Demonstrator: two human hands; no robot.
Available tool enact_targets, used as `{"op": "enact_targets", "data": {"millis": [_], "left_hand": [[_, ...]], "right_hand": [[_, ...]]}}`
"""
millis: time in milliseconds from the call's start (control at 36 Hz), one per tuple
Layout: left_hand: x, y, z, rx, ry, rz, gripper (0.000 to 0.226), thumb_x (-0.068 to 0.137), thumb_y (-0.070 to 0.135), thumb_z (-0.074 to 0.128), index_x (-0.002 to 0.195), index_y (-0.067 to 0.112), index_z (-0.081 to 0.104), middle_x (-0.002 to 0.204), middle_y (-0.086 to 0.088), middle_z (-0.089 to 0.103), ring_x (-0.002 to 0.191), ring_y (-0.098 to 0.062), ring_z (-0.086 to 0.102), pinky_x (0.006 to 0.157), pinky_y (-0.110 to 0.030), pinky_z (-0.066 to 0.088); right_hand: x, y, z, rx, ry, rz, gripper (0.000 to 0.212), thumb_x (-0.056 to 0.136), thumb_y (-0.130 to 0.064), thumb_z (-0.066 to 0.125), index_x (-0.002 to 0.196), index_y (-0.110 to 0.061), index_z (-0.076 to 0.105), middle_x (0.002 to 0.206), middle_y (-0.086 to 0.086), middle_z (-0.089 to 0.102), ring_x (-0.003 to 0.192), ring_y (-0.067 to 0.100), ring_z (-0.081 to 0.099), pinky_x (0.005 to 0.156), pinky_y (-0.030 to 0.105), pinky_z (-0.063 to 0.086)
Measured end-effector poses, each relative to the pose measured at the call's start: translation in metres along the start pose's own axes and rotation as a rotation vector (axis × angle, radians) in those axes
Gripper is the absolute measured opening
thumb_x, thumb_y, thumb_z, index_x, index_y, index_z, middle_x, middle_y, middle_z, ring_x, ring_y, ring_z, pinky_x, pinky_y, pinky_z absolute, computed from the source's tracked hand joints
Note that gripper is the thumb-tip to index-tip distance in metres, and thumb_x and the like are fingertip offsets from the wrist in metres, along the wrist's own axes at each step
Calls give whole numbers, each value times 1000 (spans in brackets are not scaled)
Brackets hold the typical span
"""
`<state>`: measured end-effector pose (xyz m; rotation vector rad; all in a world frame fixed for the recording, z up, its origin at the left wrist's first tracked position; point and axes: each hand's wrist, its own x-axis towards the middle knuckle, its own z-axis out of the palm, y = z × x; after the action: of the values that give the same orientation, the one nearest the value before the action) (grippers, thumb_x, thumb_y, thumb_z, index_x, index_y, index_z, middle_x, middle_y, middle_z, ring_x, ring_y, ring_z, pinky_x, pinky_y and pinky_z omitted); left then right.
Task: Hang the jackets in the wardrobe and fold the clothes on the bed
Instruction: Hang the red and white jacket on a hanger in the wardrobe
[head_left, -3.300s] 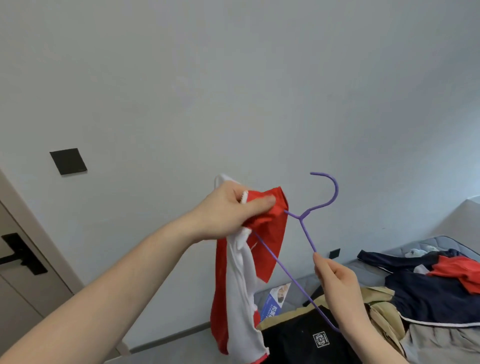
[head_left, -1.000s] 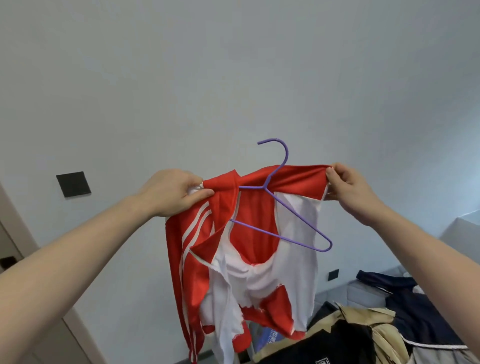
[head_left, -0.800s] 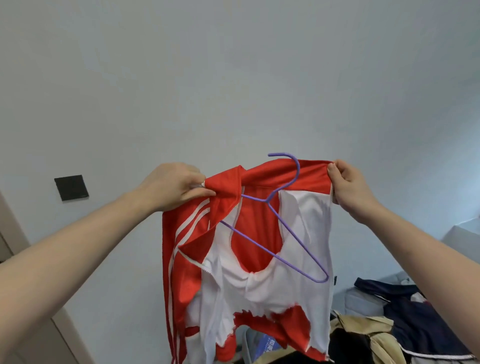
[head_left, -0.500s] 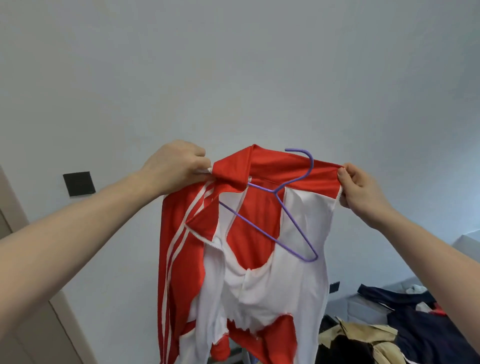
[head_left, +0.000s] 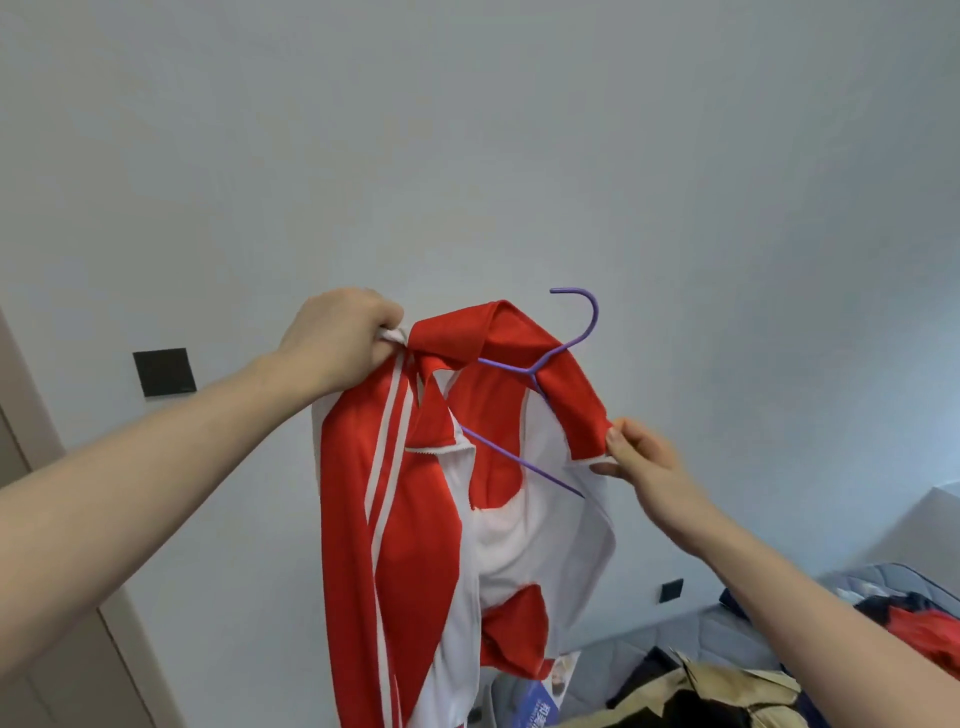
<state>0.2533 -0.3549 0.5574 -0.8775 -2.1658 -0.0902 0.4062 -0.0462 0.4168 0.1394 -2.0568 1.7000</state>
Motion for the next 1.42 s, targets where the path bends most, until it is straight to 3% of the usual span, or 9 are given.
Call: {"op": "enact_targets", "data": {"millis": [167, 250, 528, 694, 833, 1028, 1194, 1306, 1417], "left_hand": [[-5, 5, 13, -32, -73, -165, 30, 82, 18, 63, 63, 11, 42, 60, -2, 49, 62, -32, 48, 50, -28, 21], [-10, 13, 20, -77, -72, -257, 34, 82, 19, 59, 59, 11, 36, 56, -2, 44, 57, -30, 44, 50, -28, 20], [-33, 42, 49, -174, -145, -354, 30, 85, 23, 54, 64, 11, 36, 60, -3, 49, 59, -28, 46, 48, -29, 24], [-56, 67, 64, -296, -181, -342, 41, 82, 53, 44, 67, 15, 49, 62, 2, 58, 64, -25, 57, 51, -28, 32], [-59, 81, 64, -324, -429, -108, 64, 74, 86, 39, 90, 31, 69, 86, 6, 74, 80, -18, 67, 66, -33, 52], [-64, 78, 73, -341, -377, -252, 41, 93, 44, 51, 61, 18, 48, 58, 6, 52, 66, -27, 56, 52, -29, 33], [-58, 81, 70, -390, -407, -375, 25, 81, 35, 45, 66, 16, 52, 73, -2, 61, 73, -32, 58, 59, -32, 37], [-50, 88, 64, -351, -352, -380, 8, 83, 23, 52, 76, 23, 56, 92, -7, 72, 74, -28, 55, 60, -31, 37], [-46, 98, 60, -373, -334, -401, 14, 84, 20, 52, 70, 20, 53, 79, -3, 67, 76, -34, 60, 60, -32, 37]], "right_hand": [[3, -27, 30, 38, 27, -181, 24, 105, -21, 49, 84, -17, 60, 75, -7, 61, 73, 11, 62, 73, 30, 58], [3, -29, 48, 33, 19, -170, 21, 107, -16, 50, 89, -8, 57, 73, -1, 61, 69, 16, 65, 76, 47, 60], [-10, -29, 88, 57, 28, -188, 26, 106, -8, 50, 82, -16, 55, 74, 0, 61, 70, 16, 63, 71, 30, 57], [-4, -34, 79, -34, 15, -226, 22, 105, -12, 54, 84, -14, 61, 79, 1, 65, 75, 13, 67, 71, 25, 55], [0, -37, 67, -83, 36, -238, 19, 102, -25, 57, 84, -26, 64, 77, -2, 69, 76, 17, 70, 72, 27, 56], [-12, -51, 53, -63, -5, -238, 26, 99, -29, 54, 75, -22, 57, 62, 10, 57, 60, 18, 61, 62, 29, 51], [-33, -63, 58, -135, -71, -328, 25, 103, -17, 49, 79, -12, 54, 66, -4, 62, 63, 21, 61, 68, 56, 56], [-36, -61, 72, -155, -56, -392, 25, 102, -17, 49, 79, -10, 54, 69, 3, 63, 64, 19, 62, 61, 36, 51], [-28, -51, 73, -198, -72, -343, 22, 105, -12, 49, 83, -13, 54, 70, -4, 62, 61, 15, 66, 59, 33, 54]]}}
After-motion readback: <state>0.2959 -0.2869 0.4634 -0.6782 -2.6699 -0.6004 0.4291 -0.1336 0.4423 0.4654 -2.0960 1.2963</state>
